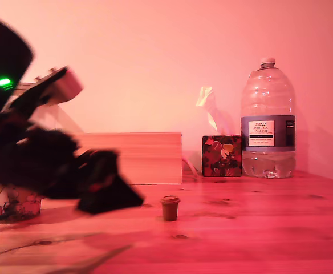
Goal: Pick up the coffee capsules from the table one by one and drop them inside the nearest coffee cup
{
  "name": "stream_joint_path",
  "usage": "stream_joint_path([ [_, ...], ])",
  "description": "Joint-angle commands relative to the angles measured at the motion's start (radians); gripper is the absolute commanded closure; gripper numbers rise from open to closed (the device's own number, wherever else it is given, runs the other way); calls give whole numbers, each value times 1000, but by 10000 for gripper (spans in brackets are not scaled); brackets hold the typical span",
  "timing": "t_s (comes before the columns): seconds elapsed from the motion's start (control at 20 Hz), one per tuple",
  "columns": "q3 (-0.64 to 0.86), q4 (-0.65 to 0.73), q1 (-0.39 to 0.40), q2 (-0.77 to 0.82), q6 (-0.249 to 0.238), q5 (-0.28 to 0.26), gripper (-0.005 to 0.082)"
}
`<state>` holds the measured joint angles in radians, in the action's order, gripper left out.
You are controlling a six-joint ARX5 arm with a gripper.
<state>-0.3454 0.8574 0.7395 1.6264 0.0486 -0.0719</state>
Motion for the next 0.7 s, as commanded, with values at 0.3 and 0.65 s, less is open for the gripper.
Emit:
stream_joint_path([
  [0.3,-42,109,25,140,77,29,142],
  [0.65,-145,108,34,247,84,48,143],
])
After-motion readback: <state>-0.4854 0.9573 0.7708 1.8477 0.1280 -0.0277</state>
